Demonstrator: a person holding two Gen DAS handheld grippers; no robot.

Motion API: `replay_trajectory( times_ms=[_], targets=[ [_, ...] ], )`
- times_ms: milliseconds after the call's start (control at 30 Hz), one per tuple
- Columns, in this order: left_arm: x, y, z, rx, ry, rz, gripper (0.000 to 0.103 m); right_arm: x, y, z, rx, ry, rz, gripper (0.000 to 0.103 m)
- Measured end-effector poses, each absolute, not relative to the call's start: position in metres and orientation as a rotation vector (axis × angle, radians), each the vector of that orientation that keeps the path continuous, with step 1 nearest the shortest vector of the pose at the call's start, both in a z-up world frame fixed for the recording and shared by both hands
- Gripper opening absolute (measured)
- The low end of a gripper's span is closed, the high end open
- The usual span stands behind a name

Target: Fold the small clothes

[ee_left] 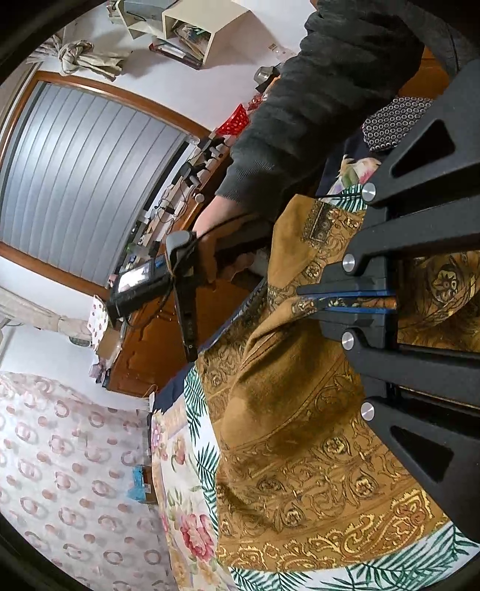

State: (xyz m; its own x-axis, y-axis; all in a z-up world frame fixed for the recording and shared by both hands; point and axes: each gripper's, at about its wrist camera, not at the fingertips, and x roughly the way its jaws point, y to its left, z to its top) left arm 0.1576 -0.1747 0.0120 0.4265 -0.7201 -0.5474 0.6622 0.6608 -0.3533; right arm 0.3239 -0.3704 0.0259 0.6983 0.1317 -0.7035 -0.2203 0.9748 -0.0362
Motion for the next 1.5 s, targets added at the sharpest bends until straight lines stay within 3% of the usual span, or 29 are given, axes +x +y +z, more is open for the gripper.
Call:
replay_trajectory(
  times_ms=[167, 567, 600, 700, 767, 833, 900, 1333, 1500],
  targets=[
    [0.164, -0.198, 0.022, -0.076, 0.730, -0.927, 0.004, 0.274, -0.384, 0.043, -0.102, 0.730, 0.202, 0.032],
    [0.161, -0.284, 0.033, 0.081, 0.730, -0.984, 0.004, 0.147, -0.417, 0.056, -0.057, 0.664, 0.126, 0.032],
    [0.161, -0.283, 0.030, 0.079, 0.740, -0.986, 0.008, 0.141, -0.417, 0.055, -0.055, 0.665, 0.121, 0.032],
    [0.160, -0.272, 0.026, 0.086, 0.743, -0.951, 0.044, 0.132, -0.411, 0.054, -0.055, 0.669, 0.125, 0.032],
    [0.161, -0.258, 0.027, 0.084, 0.723, -0.926, 0.051, 0.130, -0.410, 0.056, -0.059, 0.672, 0.131, 0.032],
    [0.164, -0.237, 0.028, 0.078, 0.716, -0.882, 0.071, 0.129, -0.408, 0.058, -0.067, 0.672, 0.136, 0.032],
    [0.168, -0.218, 0.026, 0.072, 0.710, -0.845, 0.080, 0.135, -0.402, 0.060, -0.070, 0.671, 0.146, 0.032],
    [0.238, -0.129, -0.037, 0.100, 0.826, -0.577, 0.080, 0.229, -0.374, 0.052, -0.091, 0.711, 0.235, 0.032],
    [0.257, -0.120, -0.058, 0.120, 0.861, -0.546, 0.080, 0.282, -0.366, 0.030, -0.113, 0.817, 0.262, 0.032]
  ],
)
